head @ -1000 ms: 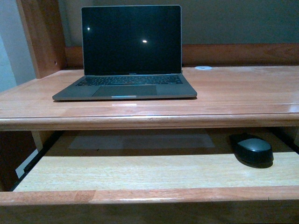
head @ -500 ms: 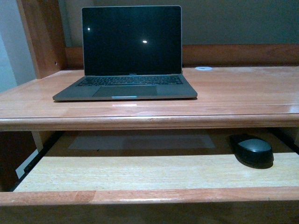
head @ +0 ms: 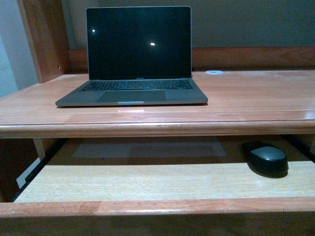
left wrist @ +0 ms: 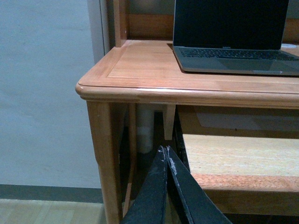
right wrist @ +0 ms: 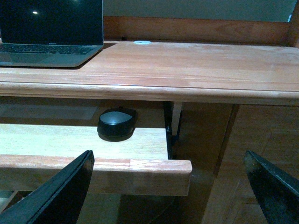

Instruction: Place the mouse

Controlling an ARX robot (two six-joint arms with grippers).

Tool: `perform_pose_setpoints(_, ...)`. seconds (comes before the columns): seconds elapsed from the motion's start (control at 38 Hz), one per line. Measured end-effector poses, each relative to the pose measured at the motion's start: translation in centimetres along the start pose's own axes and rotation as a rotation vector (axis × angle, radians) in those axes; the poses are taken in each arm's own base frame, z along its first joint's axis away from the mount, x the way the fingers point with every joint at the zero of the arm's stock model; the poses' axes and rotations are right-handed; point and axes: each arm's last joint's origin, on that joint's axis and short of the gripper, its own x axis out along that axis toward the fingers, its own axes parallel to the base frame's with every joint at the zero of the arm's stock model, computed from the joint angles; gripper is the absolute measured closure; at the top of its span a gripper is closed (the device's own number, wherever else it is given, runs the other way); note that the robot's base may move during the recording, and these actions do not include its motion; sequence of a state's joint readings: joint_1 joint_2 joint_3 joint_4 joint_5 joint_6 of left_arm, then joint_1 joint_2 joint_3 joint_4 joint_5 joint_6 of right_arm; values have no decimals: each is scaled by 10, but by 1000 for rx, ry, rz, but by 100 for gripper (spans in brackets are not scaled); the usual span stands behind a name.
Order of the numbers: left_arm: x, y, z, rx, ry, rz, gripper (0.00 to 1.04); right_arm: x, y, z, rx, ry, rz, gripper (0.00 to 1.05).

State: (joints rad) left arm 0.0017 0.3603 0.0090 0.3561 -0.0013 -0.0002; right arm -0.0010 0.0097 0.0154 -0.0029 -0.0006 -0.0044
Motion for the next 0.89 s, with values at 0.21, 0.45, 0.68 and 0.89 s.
perform_pose_setpoints(0.21, -6, 0, 1, 0, -7, 0, 103, 0, 0, 0, 0, 0, 0, 7)
perform_pose_setpoints(0.45, -11, 0, 0, 0, -7, 0, 103, 0, 0, 0, 0, 0, 0, 7)
perform_pose_setpoints(0.68, -23, 0, -1, 0, -6, 0, 103, 0, 0, 0, 0, 0, 0, 7)
perform_pose_setpoints(0.89, -23, 0, -3, -1, 3, 0, 98, 0, 0, 0, 0, 0, 0, 7)
